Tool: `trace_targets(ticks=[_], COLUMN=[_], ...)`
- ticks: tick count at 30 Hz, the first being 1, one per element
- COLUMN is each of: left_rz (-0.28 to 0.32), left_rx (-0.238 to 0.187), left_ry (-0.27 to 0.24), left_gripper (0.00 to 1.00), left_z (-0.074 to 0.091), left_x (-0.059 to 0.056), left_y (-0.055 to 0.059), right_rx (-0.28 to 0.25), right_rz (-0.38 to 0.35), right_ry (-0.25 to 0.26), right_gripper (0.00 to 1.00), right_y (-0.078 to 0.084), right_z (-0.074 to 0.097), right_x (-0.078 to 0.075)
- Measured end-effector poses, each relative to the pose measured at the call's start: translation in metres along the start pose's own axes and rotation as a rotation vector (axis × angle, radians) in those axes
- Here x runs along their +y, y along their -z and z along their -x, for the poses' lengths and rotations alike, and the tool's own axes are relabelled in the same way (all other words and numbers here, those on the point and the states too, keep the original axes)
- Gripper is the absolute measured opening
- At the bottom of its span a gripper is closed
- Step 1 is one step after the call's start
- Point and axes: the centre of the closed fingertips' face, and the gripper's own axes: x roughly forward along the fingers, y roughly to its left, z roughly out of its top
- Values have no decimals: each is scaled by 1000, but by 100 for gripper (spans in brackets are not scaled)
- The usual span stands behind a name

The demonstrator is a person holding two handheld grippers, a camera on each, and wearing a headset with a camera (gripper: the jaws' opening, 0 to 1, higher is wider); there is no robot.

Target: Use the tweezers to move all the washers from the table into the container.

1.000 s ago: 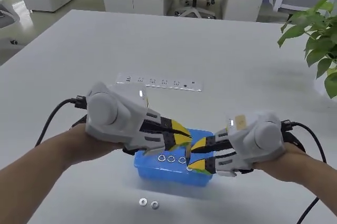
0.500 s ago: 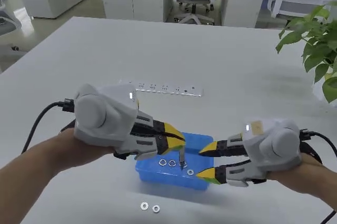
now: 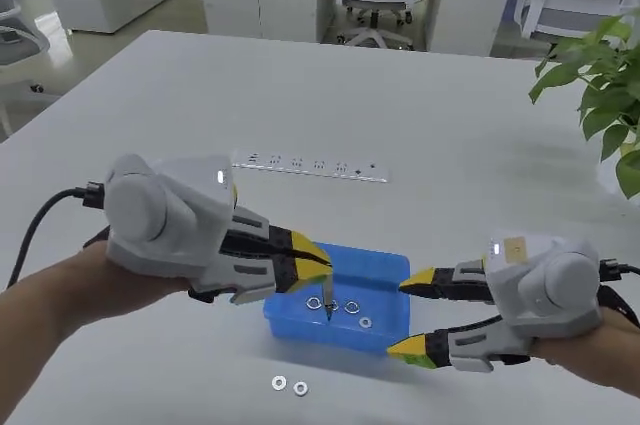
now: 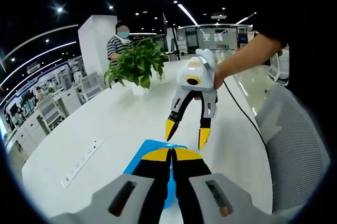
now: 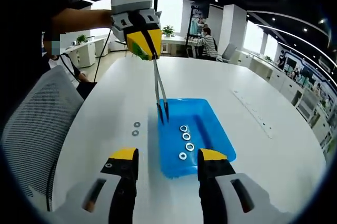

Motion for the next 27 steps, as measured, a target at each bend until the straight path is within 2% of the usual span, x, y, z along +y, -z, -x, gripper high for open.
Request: trace_targets(ticks=[11, 18, 21, 27], left_rz=[7, 15, 20, 29], left_rx=[1, 14, 26, 41], left_ry=[-8, 3, 7, 13], left_gripper=[5, 5, 5, 5], left_z=[13, 15, 16, 16], left_x=[-9, -20, -22, -27], left_y=[2, 11, 19, 29], right_rx=[-6, -16, -14, -9], right_rz=[1, 8, 7, 5], right_ry=[8, 0, -7, -22], right_gripper=[54, 55, 57, 59], right_y=[-2, -4, -4, -3], right_z=[4, 3, 1, -3], right_x=[7, 14, 17, 22])
